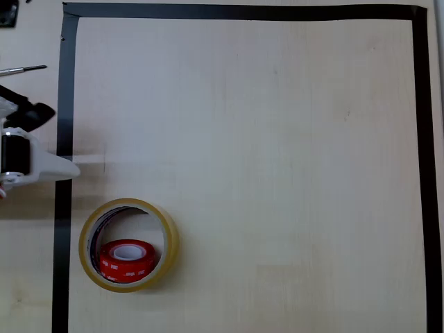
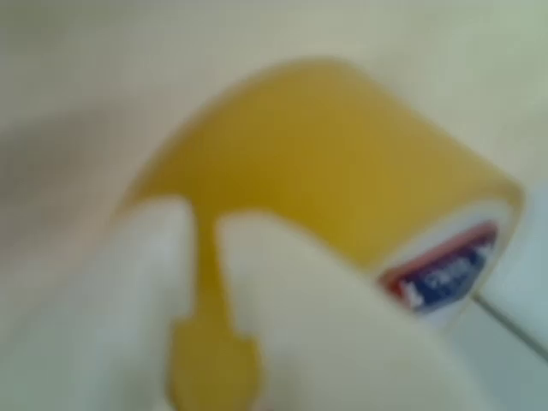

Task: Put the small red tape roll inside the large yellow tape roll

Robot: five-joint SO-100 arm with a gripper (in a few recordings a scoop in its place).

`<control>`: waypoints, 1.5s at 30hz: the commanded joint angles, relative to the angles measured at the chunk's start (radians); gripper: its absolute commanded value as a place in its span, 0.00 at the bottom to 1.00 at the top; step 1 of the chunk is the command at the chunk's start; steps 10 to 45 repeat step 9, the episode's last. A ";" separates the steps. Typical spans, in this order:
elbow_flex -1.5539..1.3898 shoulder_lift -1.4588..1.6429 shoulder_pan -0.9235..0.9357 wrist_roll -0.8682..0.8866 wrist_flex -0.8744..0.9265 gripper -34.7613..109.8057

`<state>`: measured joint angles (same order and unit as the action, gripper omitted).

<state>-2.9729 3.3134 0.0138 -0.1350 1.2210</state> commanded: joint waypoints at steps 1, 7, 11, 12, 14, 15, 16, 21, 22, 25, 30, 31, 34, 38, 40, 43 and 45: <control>-0.029 0.021 0.043 0.049 0.044 0.24; -0.025 0.021 0.041 0.049 0.071 0.24; -0.025 0.021 0.034 0.049 0.071 0.24; -0.025 0.021 0.034 0.049 0.071 0.24; -0.025 0.021 0.034 0.049 0.071 0.24; -0.025 0.021 0.034 0.049 0.071 0.24; -0.025 0.021 0.034 0.049 0.071 0.24; -0.025 0.021 0.034 0.049 0.071 0.24; -0.025 0.021 0.034 0.049 0.071 0.24; -0.025 0.021 0.034 0.049 0.071 0.24; -0.025 0.021 0.034 0.049 0.071 0.24; -0.025 0.021 0.034 0.049 0.071 0.24; -0.025 0.021 0.034 0.049 0.071 0.24; -0.025 0.021 0.034 0.049 0.071 0.24; -0.025 0.021 0.034 0.049 0.071 0.24; -0.025 0.021 0.034 0.049 0.071 0.24; -0.025 0.021 0.034 0.049 0.071 0.24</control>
